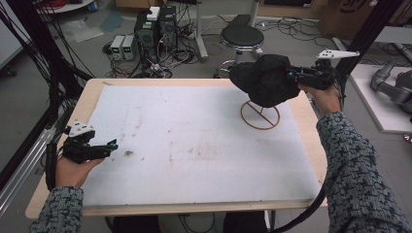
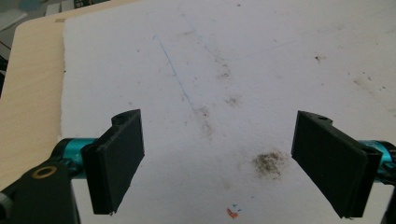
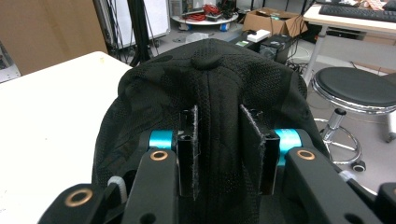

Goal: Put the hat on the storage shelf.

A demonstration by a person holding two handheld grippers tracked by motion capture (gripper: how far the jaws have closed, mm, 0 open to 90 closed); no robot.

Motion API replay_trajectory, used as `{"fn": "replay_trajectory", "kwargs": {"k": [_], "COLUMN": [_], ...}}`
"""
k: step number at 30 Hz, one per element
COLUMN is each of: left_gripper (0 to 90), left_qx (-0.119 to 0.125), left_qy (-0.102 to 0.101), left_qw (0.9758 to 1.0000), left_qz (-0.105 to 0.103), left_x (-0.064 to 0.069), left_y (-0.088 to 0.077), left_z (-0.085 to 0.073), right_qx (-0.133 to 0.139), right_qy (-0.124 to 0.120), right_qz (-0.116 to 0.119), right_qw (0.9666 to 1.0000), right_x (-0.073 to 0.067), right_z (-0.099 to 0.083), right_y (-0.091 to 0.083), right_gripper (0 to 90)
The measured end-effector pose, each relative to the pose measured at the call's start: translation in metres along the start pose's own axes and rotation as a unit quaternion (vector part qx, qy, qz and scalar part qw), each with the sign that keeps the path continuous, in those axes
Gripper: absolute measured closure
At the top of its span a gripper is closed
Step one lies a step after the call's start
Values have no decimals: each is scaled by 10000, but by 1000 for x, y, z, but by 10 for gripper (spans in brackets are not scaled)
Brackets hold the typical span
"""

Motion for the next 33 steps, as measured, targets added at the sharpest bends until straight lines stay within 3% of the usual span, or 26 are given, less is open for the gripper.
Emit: {"fn": "replay_trajectory", "kwargs": {"k": [14,23,33], "left_gripper": [173,173,173], "left_qx": [42,47,95], "left_qy": [18,53,166], "left_qw": [10000,10000,9998], "left_qz": [-3,-20,-98], "left_x": [2,4,13], "left_y": [-1,-1,2], "left_z": [4,7,14], "right_qx": [-44,34,-62], "right_qy": [-29,12,75], "right_qz": [-50,-114,-192], "right_qw": [10000,9999,9998], "right_x": [0,2,1], "right_z": [-1,0,-5], "right_y": [-6,-15,-30], "right_gripper": [661,599,483]}}
Point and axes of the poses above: each handheld gripper's, and its own axes: y roughly forward along the jaws, z roughly out of its top, x roughly to its right, the point moved 10 cm from there along y, roughly forward along the jaws, and after that the axes turned 8 degrees about -x, right-handed, at the moved point
